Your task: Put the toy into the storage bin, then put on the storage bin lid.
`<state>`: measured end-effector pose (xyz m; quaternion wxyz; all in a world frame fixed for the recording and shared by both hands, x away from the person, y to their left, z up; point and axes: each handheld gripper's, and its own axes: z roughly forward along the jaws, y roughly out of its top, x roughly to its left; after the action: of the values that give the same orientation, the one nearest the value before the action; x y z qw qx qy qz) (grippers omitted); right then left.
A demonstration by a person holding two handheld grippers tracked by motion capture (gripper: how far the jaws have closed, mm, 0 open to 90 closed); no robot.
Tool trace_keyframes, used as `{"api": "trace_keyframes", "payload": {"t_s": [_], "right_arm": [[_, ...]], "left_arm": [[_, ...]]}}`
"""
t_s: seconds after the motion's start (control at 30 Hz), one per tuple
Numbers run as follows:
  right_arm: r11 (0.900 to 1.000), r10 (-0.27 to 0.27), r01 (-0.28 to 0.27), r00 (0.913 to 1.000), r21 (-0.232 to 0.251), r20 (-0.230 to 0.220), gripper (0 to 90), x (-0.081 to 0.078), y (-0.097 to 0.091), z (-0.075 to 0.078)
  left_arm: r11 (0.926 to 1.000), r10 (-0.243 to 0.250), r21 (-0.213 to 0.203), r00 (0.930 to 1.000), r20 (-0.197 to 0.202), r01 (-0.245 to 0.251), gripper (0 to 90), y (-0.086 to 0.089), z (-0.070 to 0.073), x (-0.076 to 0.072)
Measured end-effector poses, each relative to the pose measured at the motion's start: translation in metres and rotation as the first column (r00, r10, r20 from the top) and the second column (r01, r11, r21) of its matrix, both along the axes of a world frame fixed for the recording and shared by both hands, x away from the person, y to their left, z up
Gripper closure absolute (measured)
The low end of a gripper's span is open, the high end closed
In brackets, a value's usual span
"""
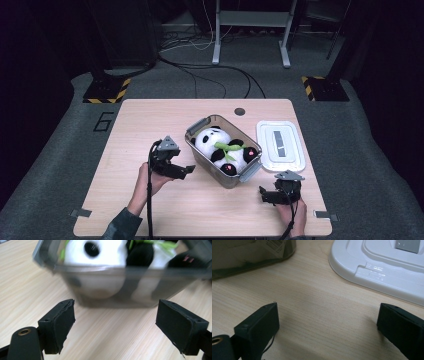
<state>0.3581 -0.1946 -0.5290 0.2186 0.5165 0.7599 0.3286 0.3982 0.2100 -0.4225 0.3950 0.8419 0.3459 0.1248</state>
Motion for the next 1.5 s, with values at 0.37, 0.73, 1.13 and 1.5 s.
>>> {"api": "trace_keyframes", "payload": {"t_s": [0.37, 0.73, 1.13, 1.5], "right_arm": [[1.0000, -0.001, 0.001, 1.0000, -0.001, 0.000, 3.3, 0.000, 0.000, 0.000], [1.0000, -0.004, 0.004, 1.0000, -0.004, 0.001, 3.4, 0.000, 0.000, 0.000], [1.0000, -0.008, 0.008, 1.0000, -0.006, 0.002, 3.2, 0.000, 0.001, 0.000], [0.9995, -0.009, 0.009, 0.9998, 0.031, 0.016, 0.0, 0.000, -0.006, 0.003]], "left_arm": [[0.9950, 0.099, 0.004, 0.9932, -0.060, -0.099, 14.2, 0.034, -0.072, -0.010], [0.9734, 0.218, -0.065, 0.9753, -0.034, -0.220, 10.7, 0.058, -0.104, -0.019], [0.9728, 0.216, 0.078, 0.9759, 0.030, -0.218, 8.6, 0.049, -0.106, -0.023], [0.9693, 0.234, 0.070, 0.9717, 0.031, -0.236, 8.6, 0.047, -0.107, -0.023]]}}
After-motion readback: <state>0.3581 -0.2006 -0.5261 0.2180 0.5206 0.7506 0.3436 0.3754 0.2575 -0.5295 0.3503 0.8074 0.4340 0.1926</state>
